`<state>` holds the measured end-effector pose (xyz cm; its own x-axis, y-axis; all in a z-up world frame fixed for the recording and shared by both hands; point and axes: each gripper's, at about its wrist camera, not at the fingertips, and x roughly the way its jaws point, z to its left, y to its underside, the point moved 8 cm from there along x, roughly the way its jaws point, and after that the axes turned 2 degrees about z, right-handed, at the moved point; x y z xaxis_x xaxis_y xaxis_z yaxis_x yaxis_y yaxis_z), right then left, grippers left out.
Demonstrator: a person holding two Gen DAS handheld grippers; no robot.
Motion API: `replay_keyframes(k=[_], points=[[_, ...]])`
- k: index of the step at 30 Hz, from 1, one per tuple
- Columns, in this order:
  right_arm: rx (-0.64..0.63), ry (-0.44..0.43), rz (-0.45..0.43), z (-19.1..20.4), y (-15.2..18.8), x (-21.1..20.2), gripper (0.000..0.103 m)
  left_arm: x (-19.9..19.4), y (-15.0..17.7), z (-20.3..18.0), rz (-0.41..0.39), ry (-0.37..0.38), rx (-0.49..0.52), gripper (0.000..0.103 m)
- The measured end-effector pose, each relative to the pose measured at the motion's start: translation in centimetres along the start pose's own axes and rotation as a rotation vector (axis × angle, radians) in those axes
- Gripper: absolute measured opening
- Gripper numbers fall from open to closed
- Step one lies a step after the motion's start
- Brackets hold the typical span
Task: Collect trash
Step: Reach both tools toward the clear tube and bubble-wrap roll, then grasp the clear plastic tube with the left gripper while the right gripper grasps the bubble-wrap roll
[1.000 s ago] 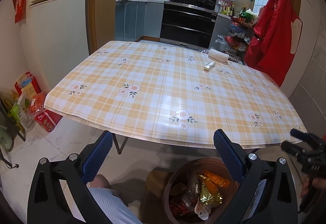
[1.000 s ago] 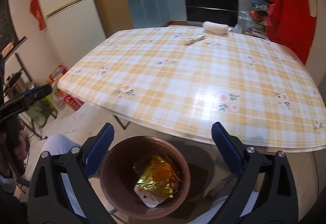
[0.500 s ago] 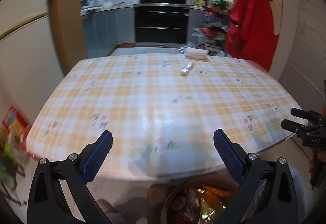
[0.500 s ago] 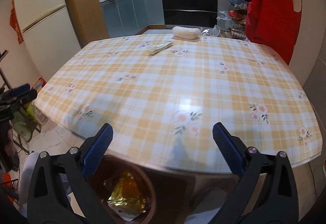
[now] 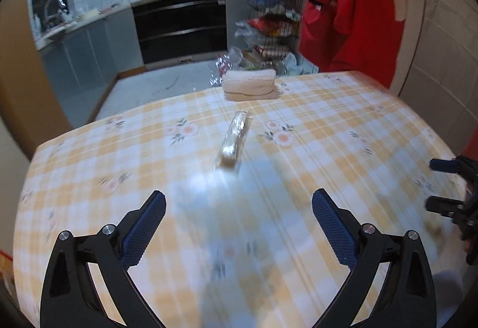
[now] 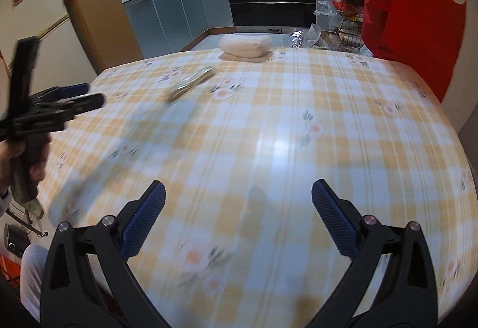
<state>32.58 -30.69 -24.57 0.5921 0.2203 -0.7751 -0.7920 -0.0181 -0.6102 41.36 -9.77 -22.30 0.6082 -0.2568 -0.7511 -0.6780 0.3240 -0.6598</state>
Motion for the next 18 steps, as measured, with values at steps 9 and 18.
replay_keyframes(k=[9,18], points=[[-0.131,0.004,-0.006,-3.1,-8.4,7.4,0.096,13.8,-3.2,2.4,0.148,0.014,-0.043,0.079],[-0.21,-0.028,-0.039,-2.1,-16.2,13.9,0.096,15.2,-3.4,4.6,0.161,0.058,-0.096,0.019]])
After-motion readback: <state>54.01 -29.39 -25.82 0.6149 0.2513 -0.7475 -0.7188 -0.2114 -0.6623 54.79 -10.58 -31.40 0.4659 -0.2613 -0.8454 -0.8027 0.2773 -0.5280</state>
